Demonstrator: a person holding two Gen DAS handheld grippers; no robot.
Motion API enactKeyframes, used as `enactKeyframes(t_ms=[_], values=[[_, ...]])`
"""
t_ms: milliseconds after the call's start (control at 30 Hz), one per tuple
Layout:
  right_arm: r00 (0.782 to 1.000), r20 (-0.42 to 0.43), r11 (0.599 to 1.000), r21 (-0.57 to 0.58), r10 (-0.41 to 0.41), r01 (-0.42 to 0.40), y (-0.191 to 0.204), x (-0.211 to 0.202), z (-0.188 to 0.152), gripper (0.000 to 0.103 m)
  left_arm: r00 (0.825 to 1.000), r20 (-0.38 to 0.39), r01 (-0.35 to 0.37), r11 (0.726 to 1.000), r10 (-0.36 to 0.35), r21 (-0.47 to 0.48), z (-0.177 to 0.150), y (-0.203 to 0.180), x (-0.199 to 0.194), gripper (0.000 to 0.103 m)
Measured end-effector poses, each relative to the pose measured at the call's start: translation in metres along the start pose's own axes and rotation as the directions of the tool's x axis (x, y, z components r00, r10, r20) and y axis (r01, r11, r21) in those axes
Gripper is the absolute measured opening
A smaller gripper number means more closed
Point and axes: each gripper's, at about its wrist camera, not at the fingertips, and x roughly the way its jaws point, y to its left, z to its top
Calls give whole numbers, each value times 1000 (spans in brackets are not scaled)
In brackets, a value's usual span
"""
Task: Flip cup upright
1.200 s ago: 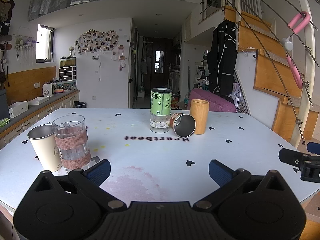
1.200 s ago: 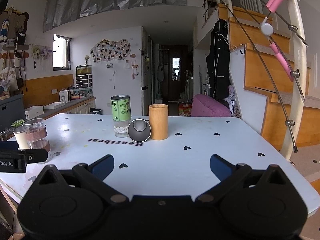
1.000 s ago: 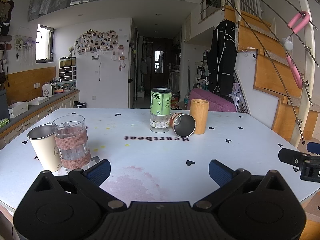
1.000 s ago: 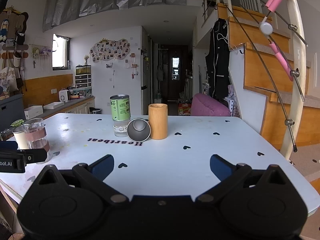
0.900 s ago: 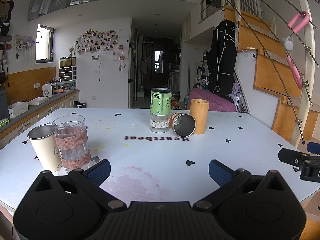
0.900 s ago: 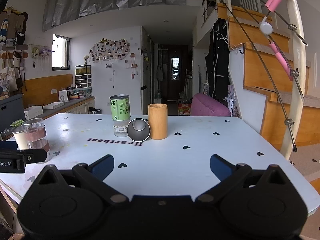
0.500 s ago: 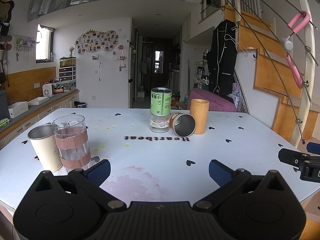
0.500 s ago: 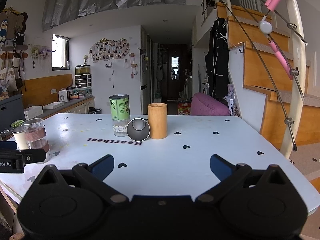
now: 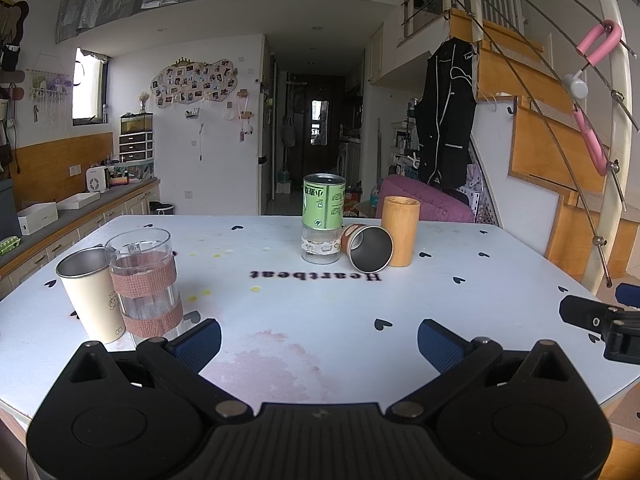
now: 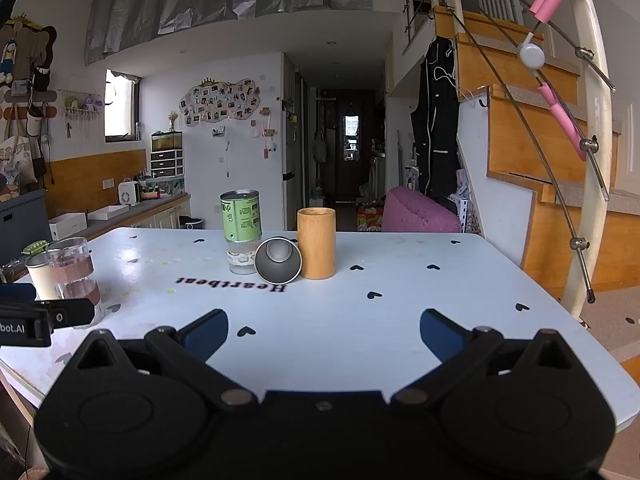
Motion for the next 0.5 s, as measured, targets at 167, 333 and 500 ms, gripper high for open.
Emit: enactKeyframes(t_ms=[167, 333, 500], values=[[1000, 0, 1000, 0, 0, 0, 0, 0, 0, 103, 1000, 2, -6, 1000, 6, 2, -3, 7, 1, 103], [1000, 0, 1000, 2, 4, -4, 0, 0, 0, 103, 998, 49, -42, 999, 41, 27, 7, 2, 11, 103], [1000, -7, 1000, 6, 15, -15, 2, 4, -3, 103, 991, 121, -62, 998, 57, 32, 32, -1, 31, 103]])
